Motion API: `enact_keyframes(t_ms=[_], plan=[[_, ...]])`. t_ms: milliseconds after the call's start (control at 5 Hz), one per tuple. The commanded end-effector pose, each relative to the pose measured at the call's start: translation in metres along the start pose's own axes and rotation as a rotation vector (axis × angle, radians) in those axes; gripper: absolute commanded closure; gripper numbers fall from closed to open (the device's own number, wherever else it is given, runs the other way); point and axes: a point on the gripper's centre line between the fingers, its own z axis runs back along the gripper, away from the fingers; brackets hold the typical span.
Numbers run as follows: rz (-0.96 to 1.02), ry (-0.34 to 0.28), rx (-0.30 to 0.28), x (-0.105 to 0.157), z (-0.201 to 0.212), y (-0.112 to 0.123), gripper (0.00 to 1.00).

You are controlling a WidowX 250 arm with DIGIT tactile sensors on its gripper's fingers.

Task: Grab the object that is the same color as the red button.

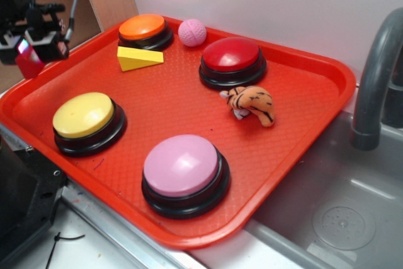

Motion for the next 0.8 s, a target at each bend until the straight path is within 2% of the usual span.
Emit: enact_keyframes(t_ms=[0, 200, 400, 600], plan=[[-0.221, -0.062, -0.17, -0.006, 0.085, -0.043, 1.0], [-0.315, -0.036, -0.182, -0.007, 0.091, -0.07, 1.0], [-0.384, -0.048, -0.129, -0.013, 0.088, -0.1, 1.0], [-0.444, -0.076, -0.195, -0.018, 0.087, -0.106, 1.0]])
